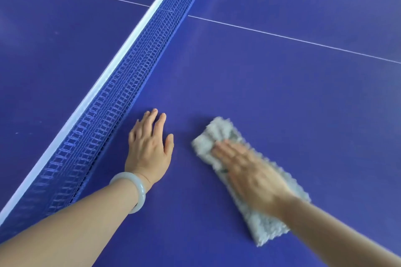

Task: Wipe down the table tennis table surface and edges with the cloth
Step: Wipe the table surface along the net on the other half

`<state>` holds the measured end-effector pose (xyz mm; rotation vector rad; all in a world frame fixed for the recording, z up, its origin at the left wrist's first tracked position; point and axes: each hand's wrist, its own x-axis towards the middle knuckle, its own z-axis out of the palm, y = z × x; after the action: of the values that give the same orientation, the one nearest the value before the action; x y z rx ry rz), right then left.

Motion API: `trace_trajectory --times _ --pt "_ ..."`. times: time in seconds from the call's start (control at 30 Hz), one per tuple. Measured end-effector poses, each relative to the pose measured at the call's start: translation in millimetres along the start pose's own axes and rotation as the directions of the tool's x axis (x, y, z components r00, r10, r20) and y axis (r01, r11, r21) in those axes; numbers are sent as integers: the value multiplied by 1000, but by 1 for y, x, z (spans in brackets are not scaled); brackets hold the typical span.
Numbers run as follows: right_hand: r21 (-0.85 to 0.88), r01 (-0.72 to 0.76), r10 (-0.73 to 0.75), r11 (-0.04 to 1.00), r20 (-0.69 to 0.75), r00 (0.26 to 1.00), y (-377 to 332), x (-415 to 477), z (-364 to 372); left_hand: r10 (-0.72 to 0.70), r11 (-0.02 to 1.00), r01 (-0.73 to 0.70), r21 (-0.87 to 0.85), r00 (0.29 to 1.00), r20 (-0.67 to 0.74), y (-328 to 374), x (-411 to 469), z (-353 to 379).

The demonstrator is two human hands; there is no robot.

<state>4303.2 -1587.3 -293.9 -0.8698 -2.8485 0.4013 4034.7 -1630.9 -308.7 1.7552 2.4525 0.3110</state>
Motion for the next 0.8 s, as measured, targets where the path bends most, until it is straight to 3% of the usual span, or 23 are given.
trace_trajectory --times 0.07,0.13,0.2,0.23,0.27,0.33,0.37,0.43,0.47,0.53,0.63,0.67,0.7,0.73,0.8 --pt "-8 -206 205 979 -45 978 42 5 -15 3 1000 -3 4 1000 5 0 0 0" --pt "44 -472 474 880 -128 871 54 25 -15 8 1000 -8 18 1000 16 0 0 0" --pt "113 -609 619 785 -187 763 32 48 -2 6 1000 -7 27 1000 27 2 1 -1" --pt "125 -597 610 792 -201 766 13 55 7 5 1000 -6 28 999 33 2 0 -1" --pt "115 -522 534 845 -204 820 -10 57 18 7 1000 -8 30 999 35 2 -1 -2" --pt "55 -258 263 965 -115 958 -53 47 34 18 999 -19 36 999 30 1 -1 -2" --pt "29 -107 109 994 -58 992 -60 36 36 20 999 -21 36 999 29 1 -1 -3" --pt "-3 69 -69 998 15 998 -32 30 22 21 999 -22 35 999 25 1 -1 -3" --pt "-23 51 -50 998 14 999 -6 33 15 22 999 -23 38 1000 22 1 -1 -3" --pt "-30 -185 185 982 -22 983 45 49 -2 27 998 -29 55 999 29 1 0 -2" --pt "75 -598 602 798 -150 784 76 87 -12 27 996 -30 88 999 37 -1 -1 -1" --pt "108 -667 674 738 -178 717 65 101 -6 29 994 -33 101 999 41 -1 -1 -2" --pt "124 -683 693 720 -189 696 47 114 1 32 993 -37 110 998 50 0 -1 -3" --pt "125 -626 638 770 -198 744 23 123 11 34 992 -41 118 998 56 1 -1 -3" --pt "68 -342 348 937 -123 929 -32 129 33 28 993 -34 112 998 59 4 0 -5"
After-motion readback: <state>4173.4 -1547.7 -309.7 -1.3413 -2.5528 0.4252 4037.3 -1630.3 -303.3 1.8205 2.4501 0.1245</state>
